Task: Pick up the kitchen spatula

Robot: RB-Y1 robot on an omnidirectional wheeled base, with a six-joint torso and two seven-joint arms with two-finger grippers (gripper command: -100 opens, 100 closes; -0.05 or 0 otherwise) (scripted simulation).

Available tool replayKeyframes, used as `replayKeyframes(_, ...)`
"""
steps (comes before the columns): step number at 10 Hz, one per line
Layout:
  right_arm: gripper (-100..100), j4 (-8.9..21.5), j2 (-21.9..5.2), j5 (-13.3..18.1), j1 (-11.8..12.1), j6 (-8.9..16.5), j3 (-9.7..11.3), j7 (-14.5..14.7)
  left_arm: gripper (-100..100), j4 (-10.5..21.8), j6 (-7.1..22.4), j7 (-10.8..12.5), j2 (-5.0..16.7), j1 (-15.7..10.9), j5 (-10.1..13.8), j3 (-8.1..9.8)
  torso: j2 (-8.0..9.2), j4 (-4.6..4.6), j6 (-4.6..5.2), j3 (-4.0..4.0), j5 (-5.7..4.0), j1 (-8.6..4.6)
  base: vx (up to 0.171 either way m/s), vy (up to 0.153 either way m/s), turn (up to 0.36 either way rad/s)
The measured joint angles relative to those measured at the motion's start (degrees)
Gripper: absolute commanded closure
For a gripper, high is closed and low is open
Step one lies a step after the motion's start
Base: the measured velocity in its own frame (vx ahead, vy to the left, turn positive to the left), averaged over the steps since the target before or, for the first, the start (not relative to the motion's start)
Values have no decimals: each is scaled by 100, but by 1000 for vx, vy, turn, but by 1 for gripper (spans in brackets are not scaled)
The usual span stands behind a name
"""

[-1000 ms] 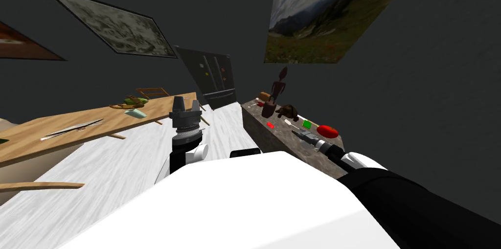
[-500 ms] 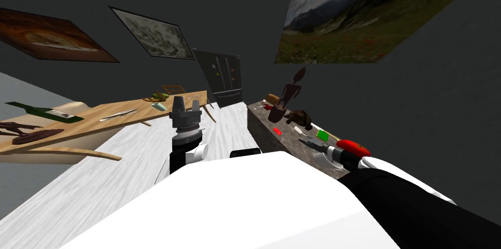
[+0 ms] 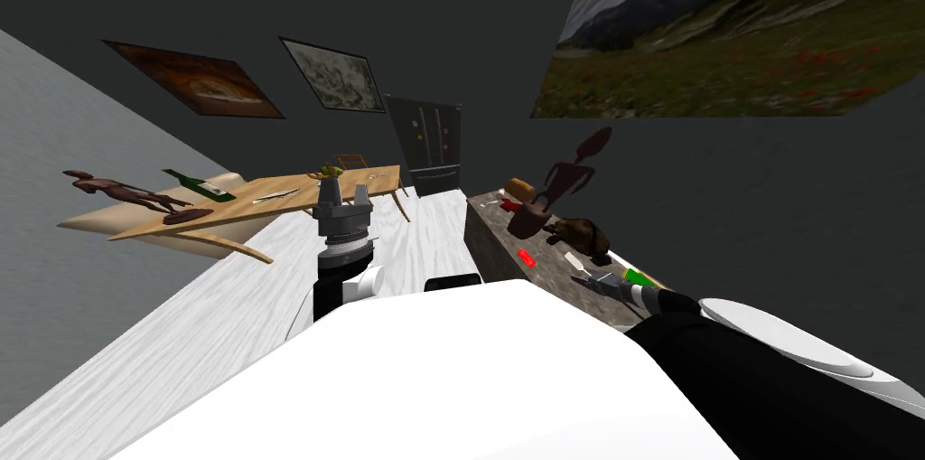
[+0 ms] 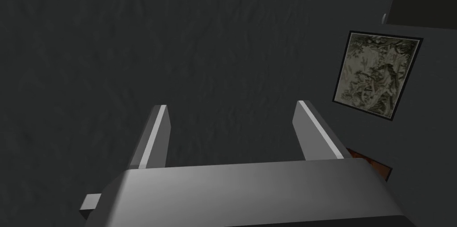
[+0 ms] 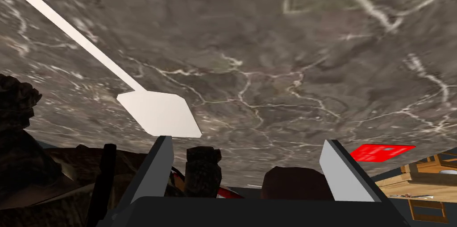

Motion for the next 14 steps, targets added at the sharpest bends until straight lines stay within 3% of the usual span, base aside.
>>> replayKeyframes(3, -100, 321, -261, 302, 151, -168, 30, -100, 0, 0, 0, 0, 0, 0, 0, 0, 18, 4, 7, 10, 0, 5, 41, -2, 130)
replayKeyframes(5, -100, 767, -532, 524, 263, -390, 72, -134, 0, 0, 0, 0, 0, 0, 0, 0, 8, 2, 3, 5, -1, -2, 73, -26, 234)
replayKeyframes(6, -100, 938, -679, 711, 273, -448, 209, -236, 0, 0, 0, 0, 0, 1, 0, 1, 3, 1, 3, 1, -3, -6, 56, -24, 66)
replayKeyframes(8, -100, 877, -841, 884, 552, -471, 207, -470, 0, 0, 0, 0, 0, 1, 0, 1, 13, 3, 7, 7, -1, 0, 42, -21, 71)
replayKeyframes(10, -100, 1206, -924, 986, 504, -616, 333, -425, 0, 0, 0, 0, 0, 1, 0, 1, 18, 5, 7, 11, -2, 1, 61, -27, 165)
replayKeyframes(11, -100, 1183, -989, 1108, 810, -698, 347, -496, 0, 0, 0, 0, 0, 1, 0, 1, 7, 2, 6, 5, -1, -4, 75, -45, 92)
replayKeyframes(14, -100, 1496, -1107, 1263, 689, -845, 614, -564, 0, 0, 0, 0, 0, 1, 0, 1, 22, 6, 8, 13, -3, 0, 34, -25, 49)
